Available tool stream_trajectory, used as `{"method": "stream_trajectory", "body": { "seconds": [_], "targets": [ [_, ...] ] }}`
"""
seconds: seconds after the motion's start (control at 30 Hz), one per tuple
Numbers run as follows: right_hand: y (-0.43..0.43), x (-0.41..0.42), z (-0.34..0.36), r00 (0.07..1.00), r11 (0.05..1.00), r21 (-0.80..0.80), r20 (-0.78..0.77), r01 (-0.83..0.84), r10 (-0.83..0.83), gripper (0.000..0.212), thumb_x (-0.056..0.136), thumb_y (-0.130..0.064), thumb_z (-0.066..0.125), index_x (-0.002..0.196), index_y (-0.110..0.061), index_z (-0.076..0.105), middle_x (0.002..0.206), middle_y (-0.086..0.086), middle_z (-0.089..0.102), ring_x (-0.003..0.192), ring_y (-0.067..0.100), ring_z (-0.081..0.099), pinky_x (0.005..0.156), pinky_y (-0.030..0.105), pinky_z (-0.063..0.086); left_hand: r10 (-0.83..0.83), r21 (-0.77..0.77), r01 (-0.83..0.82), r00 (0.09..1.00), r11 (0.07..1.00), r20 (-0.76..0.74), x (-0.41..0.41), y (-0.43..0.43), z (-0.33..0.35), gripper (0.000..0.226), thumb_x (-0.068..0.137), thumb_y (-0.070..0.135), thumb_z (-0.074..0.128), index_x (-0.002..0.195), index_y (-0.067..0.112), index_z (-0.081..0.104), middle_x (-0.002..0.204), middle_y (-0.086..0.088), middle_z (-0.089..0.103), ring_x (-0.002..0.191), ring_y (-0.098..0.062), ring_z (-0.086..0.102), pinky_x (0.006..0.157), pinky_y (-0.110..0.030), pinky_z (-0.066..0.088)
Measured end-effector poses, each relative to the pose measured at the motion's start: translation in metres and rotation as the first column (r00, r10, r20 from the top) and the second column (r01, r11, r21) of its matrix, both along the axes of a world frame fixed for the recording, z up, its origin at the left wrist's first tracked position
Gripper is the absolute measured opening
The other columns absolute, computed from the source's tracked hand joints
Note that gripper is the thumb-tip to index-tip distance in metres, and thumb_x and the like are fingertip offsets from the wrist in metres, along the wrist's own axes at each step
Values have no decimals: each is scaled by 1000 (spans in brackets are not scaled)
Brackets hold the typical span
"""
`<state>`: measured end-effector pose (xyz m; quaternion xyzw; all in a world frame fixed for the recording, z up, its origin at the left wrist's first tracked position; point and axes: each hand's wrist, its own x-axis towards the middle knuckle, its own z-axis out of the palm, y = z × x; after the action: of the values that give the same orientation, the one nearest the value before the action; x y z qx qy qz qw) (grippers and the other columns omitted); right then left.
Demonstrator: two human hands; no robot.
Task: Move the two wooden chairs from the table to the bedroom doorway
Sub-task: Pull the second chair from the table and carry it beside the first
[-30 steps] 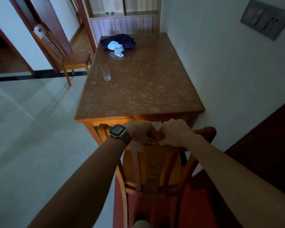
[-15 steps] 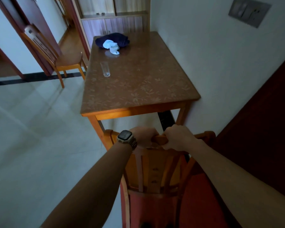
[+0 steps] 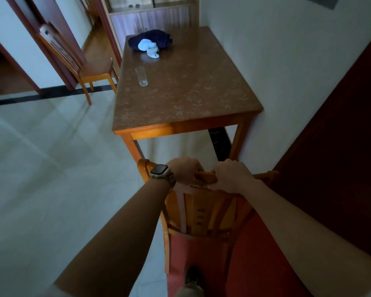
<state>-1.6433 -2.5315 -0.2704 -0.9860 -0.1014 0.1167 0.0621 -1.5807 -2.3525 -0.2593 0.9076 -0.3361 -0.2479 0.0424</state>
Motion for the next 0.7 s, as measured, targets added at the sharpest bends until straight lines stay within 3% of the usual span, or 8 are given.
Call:
{"method": "stream_trajectory", "body": {
  "seconds": [0.1, 0.17, 0.3, 0.37, 0.43, 0.6, 0.7],
  "targets": [
    [11, -20, -2, 1000, 1000, -20, -26, 18, -18, 47, 86, -67, 66, 96, -22, 69, 83, -2, 58, 73, 20, 55, 67, 36, 47, -3, 20, 3, 1000, 1000, 19, -18, 7, -7, 40, 92, 53, 75, 121, 25, 74, 97, 5, 73, 89, -17, 68, 74, -29, 51],
    [17, -36, -6, 998, 999, -33, -44, 33, -34, 47, 85, -68, 66, 97, -22, 69, 86, -2, 60, 76, 20, 57, 70, 38, 49, -23, 45, 22, 999, 999, 26, -30, 10, -13, 33, 91, 52, 76, 109, 24, 74, 85, 6, 67, 82, -19, 66, 70, -30, 50],
    [32, -61, -16, 994, 995, -35, -48, 92, -94, 40, 86, -62, 69, 96, -23, 70, 92, 0, 66, 82, 23, 63, 68, 36, 43, -95, 40, 95, 995, 995, -13, -46, 21, -25, 30, 94, 47, 75, 98, 17, 70, 81, 1, 67, 78, -23, 68, 70, -35, 57],
    [37, -70, -15, 989, 991, -17, -58, 133, -134, 36, 85, -59, 72, 98, -25, 72, 95, -2, 68, 87, 23, 65, 68, 34, 41, -132, -9, 132, 991, 991, -32, -53, 26, -27, 24, 97, 44, 72, 88, 24, 62, 74, 6, 59, 67, -16, 60, 59, -27, 46],
    [45, -85, -16, 983, 986, -9, -73, 166, -166, 30, 86, -57, 73, 98, -30, 69, 98, -4, 67, 92, 23, 65, 69, 34, 42, -173, -41, 171, 982, 984, -76, -64, 33, -29, 15, 99, 40, 70, 94, 27, 66, 73, 10, 54, 69, -16, 57, 59, -25, 41],
    [64, -132, -28, 978, 984, -29, -114, 175, -177, 27, 89, -57, 68, 104, -34, 70, 99, -7, 70, 88, 21, 67, 66, 34, 47, -196, -34, 193, 964, 981, -180, -107, 51, -43, 17, 102, 35, 65, 108, 20, 71, 84, 1, 67, 77, -24, 64, 79, -45, 60],
    [72, -154, -36, 970, 983, -22, -160, 181, -182, 19, 90, -56, 66, 89, -37, 67, 85, -10, 66, 77, 18, 65, 61, 33, 45, -199, -18, 200, 953, 980, -228, -132, 58, -49, 23, 103, 31, 62, 118, 15, 71, 102, -10, 74, 90, -31, 71, 87, -49, 60]
  ]
}}
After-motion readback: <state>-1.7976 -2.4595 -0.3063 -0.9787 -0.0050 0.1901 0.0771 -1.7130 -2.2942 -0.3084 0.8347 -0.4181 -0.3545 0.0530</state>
